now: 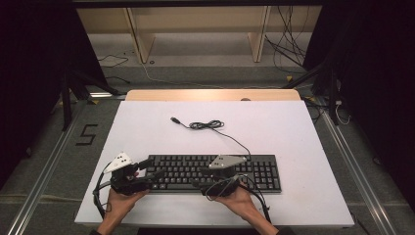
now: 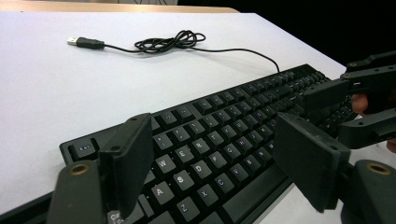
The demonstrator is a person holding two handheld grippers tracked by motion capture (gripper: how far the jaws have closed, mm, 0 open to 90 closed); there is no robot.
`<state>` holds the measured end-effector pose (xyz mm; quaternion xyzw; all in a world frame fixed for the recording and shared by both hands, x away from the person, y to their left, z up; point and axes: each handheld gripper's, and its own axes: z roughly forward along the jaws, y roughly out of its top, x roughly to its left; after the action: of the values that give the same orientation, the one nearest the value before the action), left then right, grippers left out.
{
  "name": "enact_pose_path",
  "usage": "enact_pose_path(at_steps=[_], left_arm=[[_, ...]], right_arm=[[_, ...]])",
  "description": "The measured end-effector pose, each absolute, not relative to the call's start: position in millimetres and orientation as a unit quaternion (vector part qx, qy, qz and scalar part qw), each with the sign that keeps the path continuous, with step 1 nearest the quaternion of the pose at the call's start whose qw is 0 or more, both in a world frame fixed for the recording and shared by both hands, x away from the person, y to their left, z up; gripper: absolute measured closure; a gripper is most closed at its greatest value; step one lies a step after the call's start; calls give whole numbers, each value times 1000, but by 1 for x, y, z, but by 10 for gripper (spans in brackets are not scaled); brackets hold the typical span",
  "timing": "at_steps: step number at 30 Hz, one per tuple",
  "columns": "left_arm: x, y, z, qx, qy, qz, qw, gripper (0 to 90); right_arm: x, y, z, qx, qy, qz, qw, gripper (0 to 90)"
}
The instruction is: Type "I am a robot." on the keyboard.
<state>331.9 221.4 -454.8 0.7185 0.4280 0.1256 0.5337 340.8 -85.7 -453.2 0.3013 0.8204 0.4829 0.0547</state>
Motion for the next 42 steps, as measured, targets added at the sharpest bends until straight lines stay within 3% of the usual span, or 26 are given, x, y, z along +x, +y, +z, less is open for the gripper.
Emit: enact_pose_path(at_steps=[9, 17, 22, 42], left_arm=[[332, 221, -455, 719, 429, 125, 532, 282], [332, 221, -455, 719, 429, 125, 532, 282], [332, 221, -455, 719, 429, 125, 532, 282], [332, 221, -455, 719, 429, 126, 532, 282]], right_arm=[[340, -83, -454, 297, 823, 480, 53, 535], [340, -79, -459, 295, 833, 465, 54, 805], [341, -75, -465, 294, 844, 446, 54, 900], [347, -63, -481, 297, 861, 408, 58, 900]])
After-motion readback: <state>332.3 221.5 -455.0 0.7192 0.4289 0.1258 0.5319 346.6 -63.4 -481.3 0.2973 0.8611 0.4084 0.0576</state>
